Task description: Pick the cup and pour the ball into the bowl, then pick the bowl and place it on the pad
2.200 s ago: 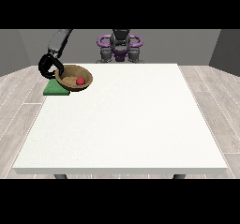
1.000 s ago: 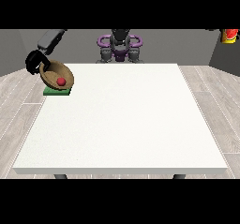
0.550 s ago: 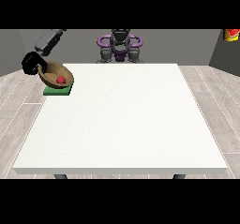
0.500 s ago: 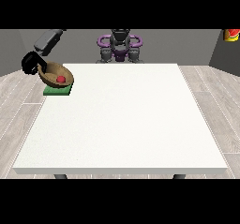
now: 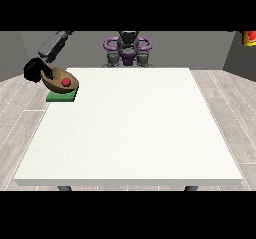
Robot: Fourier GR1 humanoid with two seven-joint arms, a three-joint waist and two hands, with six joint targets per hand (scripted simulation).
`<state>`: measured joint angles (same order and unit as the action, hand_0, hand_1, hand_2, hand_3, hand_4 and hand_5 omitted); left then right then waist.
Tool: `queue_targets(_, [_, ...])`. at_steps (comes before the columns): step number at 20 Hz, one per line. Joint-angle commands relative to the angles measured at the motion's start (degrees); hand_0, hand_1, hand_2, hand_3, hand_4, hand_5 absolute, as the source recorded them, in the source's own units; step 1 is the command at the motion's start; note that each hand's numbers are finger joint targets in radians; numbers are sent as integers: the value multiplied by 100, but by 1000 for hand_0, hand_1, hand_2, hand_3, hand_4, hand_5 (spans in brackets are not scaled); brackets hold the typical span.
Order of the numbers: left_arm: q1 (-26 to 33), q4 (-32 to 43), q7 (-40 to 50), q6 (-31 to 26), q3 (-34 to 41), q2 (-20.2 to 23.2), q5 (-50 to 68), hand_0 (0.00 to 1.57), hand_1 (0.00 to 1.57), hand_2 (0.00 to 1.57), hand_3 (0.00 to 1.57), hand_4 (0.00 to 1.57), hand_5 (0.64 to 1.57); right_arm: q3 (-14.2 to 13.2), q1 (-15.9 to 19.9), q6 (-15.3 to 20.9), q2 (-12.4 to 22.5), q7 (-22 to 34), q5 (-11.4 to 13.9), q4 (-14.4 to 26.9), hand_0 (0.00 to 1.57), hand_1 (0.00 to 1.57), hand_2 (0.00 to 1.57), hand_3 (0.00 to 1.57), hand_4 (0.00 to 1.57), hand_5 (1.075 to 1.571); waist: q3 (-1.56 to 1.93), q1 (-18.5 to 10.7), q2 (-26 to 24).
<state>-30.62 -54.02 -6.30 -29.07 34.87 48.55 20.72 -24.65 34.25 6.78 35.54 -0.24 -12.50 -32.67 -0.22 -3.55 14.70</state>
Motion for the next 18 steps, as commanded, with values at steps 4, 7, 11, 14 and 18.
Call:
queue_targets(4, [-62,77,-158,152,-30,37,-24,0,0,0,0,1190,1566,134,221,260,86,-166,202,-10,1259,1259,1353,911,115,1529,24,-37,161])
queue_targets(7, [-280,65,37,103,-43,151,112,0,0,0,0,1195,1568,341,359,-24,133,5,326,96,641,641,693,1008,0,1469,26,-82,271])
queue_targets(11, [-438,-50,-99,89,-18,245,165,0,0,0,0,1208,1569,405,589,-178,125,-112,374,165,0,0,0,0,0,1410,28,-227,622])
queue_targets(14, [36,-741,335,156,-462,-462,201,0,0,0,0,1190,1569,553,246,-354,209,66,558,545,0,0,0,0,0,1407,30,-352,-236])
queue_targets(18, [258,-90,161,161,-383,-292,-32,0,0,0,0,1190,1569,664,456,-626,512,729,544,118,0,0,0,0,200,1375,15,-2,-748])
